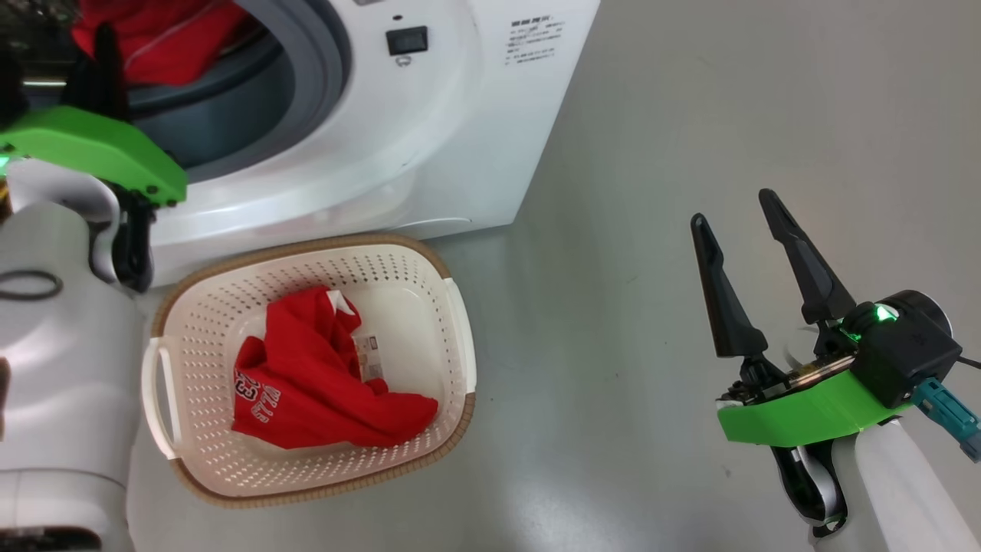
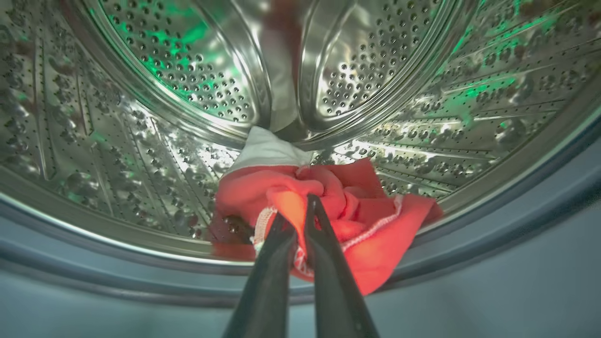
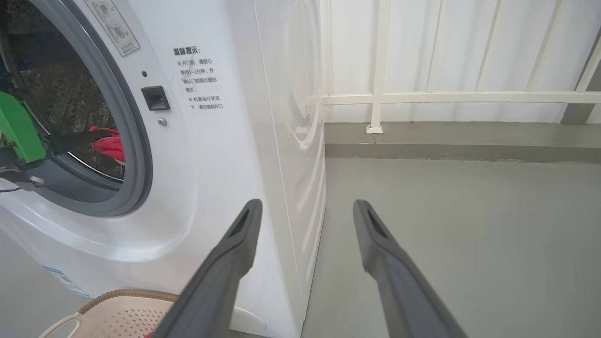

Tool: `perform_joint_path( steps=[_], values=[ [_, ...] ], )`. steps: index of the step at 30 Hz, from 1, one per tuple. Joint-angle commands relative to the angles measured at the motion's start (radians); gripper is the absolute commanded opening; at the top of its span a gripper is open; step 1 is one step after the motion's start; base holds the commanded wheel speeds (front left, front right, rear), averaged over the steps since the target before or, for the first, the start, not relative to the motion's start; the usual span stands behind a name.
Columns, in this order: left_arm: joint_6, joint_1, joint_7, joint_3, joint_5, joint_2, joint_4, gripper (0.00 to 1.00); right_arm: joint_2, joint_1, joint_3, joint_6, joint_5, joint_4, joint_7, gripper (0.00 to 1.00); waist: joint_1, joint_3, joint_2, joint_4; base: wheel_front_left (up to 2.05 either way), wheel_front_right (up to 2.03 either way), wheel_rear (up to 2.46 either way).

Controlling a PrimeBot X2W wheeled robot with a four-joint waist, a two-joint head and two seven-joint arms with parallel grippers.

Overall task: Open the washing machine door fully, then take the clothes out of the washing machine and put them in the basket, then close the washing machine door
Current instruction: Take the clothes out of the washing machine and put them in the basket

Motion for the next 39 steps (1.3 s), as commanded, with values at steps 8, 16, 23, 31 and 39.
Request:
perform_joint_path(
  steps=[8, 16, 23, 31, 39],
  values=[
    [-0.013, 0.186, -0.020, 0.058, 0.019, 0.039, -0.318, 0.00, -0.005, 0.020, 0.028, 0.006, -0.004, -0.009, -0.006, 1.00, 0.0000, -0.060, 0.0000, 0.028, 0.00, 0.00, 0.00],
    [-0.009, 0.356, -0.021, 0.107, 0.059, 0.011, -0.541, 0.00, -0.010, 0.029, 0.033, 0.006, -0.002, -0.005, -0.006, 1.00, 0.0000, -0.099, 0.0000, 0.039, 0.00, 0.00, 0.00],
    [-0.013, 0.491, -0.021, 0.127, 0.082, -0.017, -0.708, 0.00, -0.013, 0.043, 0.042, 0.006, 0.004, 0.005, -0.006, 1.00, 0.0000, -0.151, 0.0000, 0.038, 0.00, 0.00, 0.00],
    [-0.012, 0.638, -0.021, 0.150, 0.108, -0.044, -0.877, 0.00, -0.015, 0.067, 0.045, 0.006, 0.012, 0.013, -0.006, 1.00, 0.0000, -0.214, 0.0000, 0.032, 0.00, 0.00, 0.00],
    [0.004, 0.770, -0.021, 0.160, 0.115, -0.073, -1.055, 0.00, -0.011, 0.091, 0.047, 0.006, 0.016, 0.023, -0.006, 1.00, 0.0000, -0.268, 0.0000, 0.034, 0.00, 0.00, 0.00]
  ],
)
